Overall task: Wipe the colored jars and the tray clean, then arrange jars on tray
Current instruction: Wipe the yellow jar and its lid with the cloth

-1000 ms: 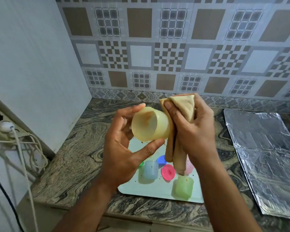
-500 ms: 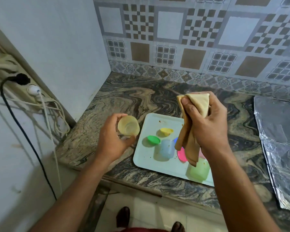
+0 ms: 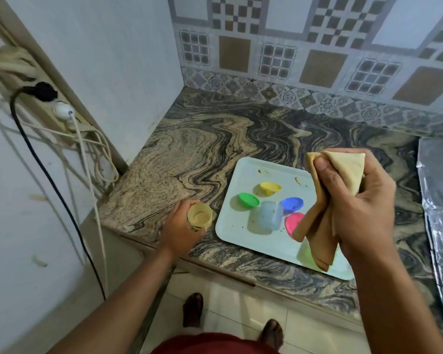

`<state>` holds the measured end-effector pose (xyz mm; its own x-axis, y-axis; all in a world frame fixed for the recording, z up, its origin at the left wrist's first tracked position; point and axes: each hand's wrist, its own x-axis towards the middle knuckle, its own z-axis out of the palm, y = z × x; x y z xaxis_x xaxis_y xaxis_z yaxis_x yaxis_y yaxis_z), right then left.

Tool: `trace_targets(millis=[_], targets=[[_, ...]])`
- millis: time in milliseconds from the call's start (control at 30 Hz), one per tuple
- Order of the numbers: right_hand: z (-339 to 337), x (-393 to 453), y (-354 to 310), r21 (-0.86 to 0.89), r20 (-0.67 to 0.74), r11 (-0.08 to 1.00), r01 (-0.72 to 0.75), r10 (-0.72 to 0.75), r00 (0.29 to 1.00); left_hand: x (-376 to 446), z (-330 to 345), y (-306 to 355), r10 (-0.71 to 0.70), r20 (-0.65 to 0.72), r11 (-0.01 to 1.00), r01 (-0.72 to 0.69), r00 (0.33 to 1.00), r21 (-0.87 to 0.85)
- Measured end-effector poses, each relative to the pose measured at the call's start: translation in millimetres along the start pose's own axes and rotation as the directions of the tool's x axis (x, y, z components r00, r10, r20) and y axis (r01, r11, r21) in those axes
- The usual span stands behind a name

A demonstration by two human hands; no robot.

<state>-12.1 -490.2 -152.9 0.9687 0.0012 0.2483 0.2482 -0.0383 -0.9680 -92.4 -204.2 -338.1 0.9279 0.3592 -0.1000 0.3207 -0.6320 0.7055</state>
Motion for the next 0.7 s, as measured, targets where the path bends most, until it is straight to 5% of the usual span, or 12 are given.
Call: trace_targets(millis=[133,267,467,700], targets=[[-13.1,-4.3,3.2,0.011,-0.034,1.000,-0.016,0.016,0.999,8.0,-8.6,16.1,0.004,0.063,0.996,-0.010,0.998,0.093],[-28.2,-7.2,4.9,0.002,-0.077,1.000,-0.024,0.024,0.997,35.1,-0.7,66.2,0.191,0.003,0.974,-0.190,0.982,0.126],[-45.9,-13.3,4.6,-0.006,-0.123,0.999,-0.041,0.040,0.992,92.2,57.5,138.3,0.374,0.219,0.887,-0.417,0.901,0.200],[-73.8,-26.1,2.8,0.010,-0.217,0.997,-0.073,0.073,0.974,127.1,108.3,165.0,0.279,0.410,0.754,-0.462,0.869,0.467]])
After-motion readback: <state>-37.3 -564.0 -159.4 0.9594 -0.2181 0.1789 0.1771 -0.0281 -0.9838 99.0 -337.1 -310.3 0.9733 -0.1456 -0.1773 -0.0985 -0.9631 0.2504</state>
